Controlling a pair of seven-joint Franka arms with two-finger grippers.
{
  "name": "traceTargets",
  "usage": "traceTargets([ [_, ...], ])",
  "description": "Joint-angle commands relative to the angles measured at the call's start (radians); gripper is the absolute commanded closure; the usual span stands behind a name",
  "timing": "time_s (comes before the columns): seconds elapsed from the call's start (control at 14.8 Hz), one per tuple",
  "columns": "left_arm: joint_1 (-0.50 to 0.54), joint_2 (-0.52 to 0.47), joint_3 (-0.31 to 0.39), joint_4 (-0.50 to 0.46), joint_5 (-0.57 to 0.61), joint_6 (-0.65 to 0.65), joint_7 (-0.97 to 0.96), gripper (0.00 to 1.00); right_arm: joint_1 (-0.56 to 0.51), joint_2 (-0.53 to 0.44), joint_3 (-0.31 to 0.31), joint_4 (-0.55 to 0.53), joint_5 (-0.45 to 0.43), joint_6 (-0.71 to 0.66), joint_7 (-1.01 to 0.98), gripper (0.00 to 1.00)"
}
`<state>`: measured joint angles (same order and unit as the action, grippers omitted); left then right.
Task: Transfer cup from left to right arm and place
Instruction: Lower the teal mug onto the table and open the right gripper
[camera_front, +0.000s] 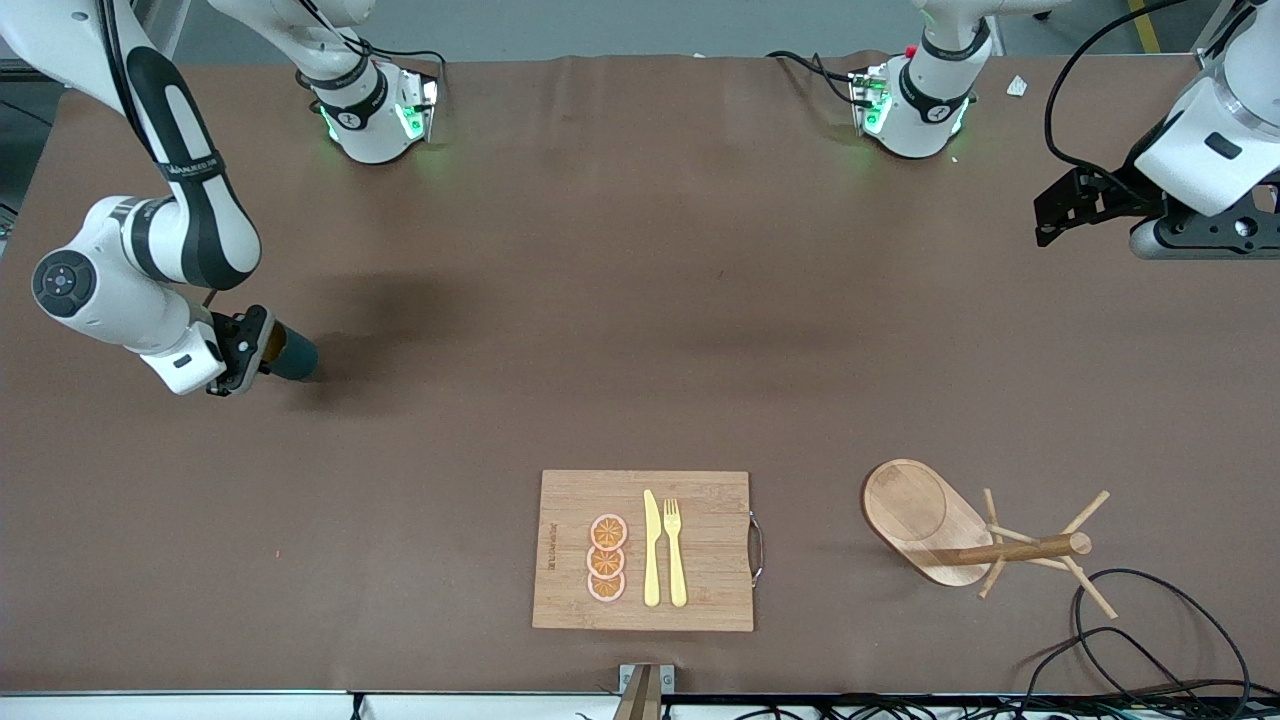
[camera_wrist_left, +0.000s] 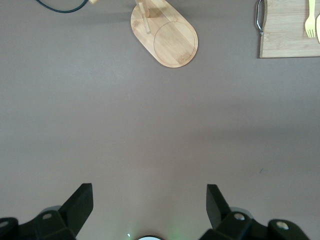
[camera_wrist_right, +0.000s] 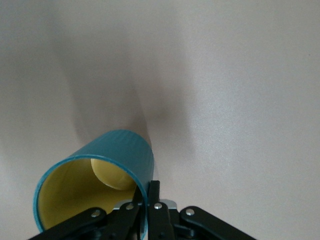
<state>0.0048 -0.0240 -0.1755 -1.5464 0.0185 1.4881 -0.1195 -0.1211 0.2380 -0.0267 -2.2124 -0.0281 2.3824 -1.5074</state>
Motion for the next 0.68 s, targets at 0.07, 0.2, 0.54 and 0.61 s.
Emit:
traceTargets([
  [0.07,0.006,-0.027,0.001,-0.017,-0.018,-0.011,0.011,0.0,0.009,-0.04,0.004,-0.064,-0.026,0.058,-0.013,1.0],
  [0.2,0.006,-0.027,0.001,-0.017,-0.018,-0.011,0.011,0.0,0.015,-0.039,0.004,-0.064,-0.026,0.063,-0.013,1.0],
  [0.54,0.006,-0.028,-0.002,-0.017,-0.018,-0.017,0.006,0.0,0.021,-0.039,0.005,-0.066,-0.026,0.063,-0.013,0.93],
  [0.61,0.006,-0.028,-0.002,-0.017,-0.018,-0.017,0.006,0.0,0.021,-0.039,0.005,-0.066,-0.026,0.061,-0.013,0.83],
])
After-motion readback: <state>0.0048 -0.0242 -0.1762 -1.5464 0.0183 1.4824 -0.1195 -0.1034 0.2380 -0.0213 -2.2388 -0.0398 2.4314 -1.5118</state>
